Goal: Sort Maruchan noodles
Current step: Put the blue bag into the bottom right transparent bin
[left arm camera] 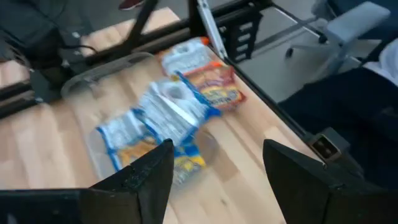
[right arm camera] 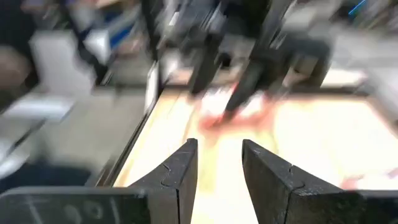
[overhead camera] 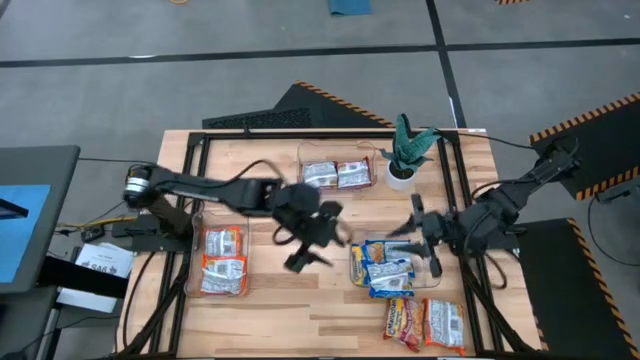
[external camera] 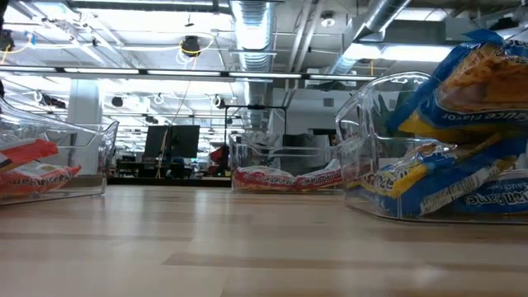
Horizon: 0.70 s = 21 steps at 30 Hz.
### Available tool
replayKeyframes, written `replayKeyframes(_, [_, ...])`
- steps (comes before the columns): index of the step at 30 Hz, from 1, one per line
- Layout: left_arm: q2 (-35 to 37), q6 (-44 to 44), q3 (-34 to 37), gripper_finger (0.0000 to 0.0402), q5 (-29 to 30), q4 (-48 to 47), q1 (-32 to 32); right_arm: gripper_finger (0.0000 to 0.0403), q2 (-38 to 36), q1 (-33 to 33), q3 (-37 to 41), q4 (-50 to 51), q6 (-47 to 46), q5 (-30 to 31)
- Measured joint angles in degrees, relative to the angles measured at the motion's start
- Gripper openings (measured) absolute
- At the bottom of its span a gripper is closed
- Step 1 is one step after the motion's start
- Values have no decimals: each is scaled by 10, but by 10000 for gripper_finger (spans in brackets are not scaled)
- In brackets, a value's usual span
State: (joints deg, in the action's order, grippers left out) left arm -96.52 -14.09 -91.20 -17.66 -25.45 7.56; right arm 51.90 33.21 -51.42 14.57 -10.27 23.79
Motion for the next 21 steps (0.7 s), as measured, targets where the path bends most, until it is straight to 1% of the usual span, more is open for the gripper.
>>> replayKeyframes(2, [42,7,70,228,18,50,17,137,13,16,1,45,-15,-37])
replayKeyframes(3, [66,11,106,228,35,78,27,125,23,26,1,55,-26,-44])
replayKeyframes(5, [119,25,185,228,73,160,46,87,45,47,1,76,-56,-48])
replayKeyframes(7, [170,41,260,228,115,227,66,34,73,67,1,71,-86,-64])
replayKeyframes(8, [193,46,294,228,138,261,78,20,90,75,0,69,-99,-72])
replayKeyframes(10, [239,48,355,228,188,324,103,19,124,89,0,72,-139,-84])
replayKeyframes(13, [295,41,424,228,256,406,138,18,178,97,-7,83,-206,-124])
replayKeyframes(15, [321,35,463,228,297,434,157,18,215,94,-19,89,-233,-149])
replayKeyframes(17, [338,33,489,228,331,467,170,18,245,91,-35,103,-251,-161])
replayKeyframes(21, [353,37,522,228,395,494,186,18,292,78,-74,173,-286,-165])
